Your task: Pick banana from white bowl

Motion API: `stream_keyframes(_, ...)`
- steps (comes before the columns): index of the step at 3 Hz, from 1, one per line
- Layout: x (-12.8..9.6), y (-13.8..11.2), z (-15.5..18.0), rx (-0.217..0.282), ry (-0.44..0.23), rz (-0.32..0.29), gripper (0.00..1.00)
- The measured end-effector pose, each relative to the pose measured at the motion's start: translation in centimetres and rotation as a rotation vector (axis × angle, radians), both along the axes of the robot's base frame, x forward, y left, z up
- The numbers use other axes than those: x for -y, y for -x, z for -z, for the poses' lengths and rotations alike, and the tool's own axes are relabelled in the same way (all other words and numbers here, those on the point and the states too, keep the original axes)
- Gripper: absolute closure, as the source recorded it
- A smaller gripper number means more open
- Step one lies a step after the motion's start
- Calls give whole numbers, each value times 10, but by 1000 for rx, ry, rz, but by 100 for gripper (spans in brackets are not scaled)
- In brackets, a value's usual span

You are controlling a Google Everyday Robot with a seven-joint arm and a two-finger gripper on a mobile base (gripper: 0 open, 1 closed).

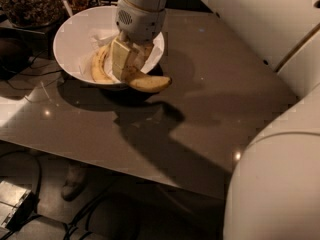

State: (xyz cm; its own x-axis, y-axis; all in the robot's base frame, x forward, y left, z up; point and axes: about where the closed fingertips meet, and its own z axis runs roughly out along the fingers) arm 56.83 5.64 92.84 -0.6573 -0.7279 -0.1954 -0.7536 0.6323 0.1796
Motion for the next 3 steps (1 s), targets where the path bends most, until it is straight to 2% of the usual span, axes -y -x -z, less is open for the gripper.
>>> stream_keyframes(1, 12, 34, -5, -43, 7, 58, 100)
stream_keyframes(3, 29, 78, -5, -95, -19, 149, 100)
